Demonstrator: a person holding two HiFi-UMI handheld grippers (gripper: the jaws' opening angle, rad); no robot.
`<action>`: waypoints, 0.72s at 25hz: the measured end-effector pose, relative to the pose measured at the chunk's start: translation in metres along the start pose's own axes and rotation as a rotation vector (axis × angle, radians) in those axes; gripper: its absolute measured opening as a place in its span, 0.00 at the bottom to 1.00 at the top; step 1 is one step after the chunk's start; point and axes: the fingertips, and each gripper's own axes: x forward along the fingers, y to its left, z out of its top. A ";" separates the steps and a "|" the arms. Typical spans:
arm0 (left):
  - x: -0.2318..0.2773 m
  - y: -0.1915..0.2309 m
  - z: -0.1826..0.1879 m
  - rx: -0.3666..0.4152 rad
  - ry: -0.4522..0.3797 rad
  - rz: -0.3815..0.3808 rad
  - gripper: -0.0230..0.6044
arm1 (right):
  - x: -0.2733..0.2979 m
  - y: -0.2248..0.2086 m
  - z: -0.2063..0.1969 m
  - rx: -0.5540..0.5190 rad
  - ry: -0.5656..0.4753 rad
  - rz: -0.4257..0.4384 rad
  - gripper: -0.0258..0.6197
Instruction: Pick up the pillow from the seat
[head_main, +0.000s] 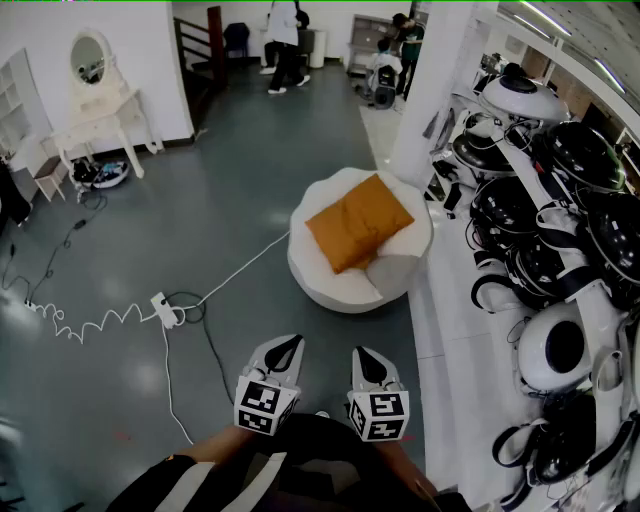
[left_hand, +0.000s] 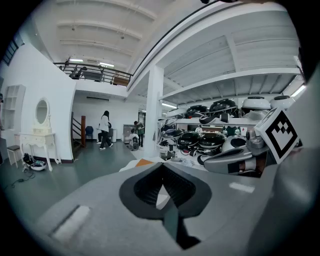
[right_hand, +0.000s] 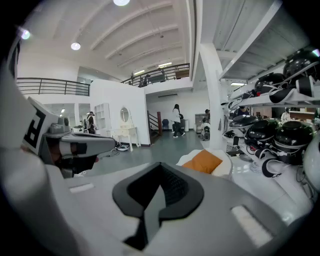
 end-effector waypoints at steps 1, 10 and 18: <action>0.000 0.001 -0.001 -0.006 0.005 0.005 0.04 | 0.000 -0.001 0.000 0.000 0.002 0.000 0.04; 0.009 0.005 -0.004 -0.027 0.012 0.005 0.04 | 0.005 -0.006 -0.004 0.012 0.020 -0.008 0.04; 0.018 0.021 -0.006 -0.044 0.016 -0.004 0.04 | 0.023 -0.002 -0.001 0.058 0.020 0.007 0.04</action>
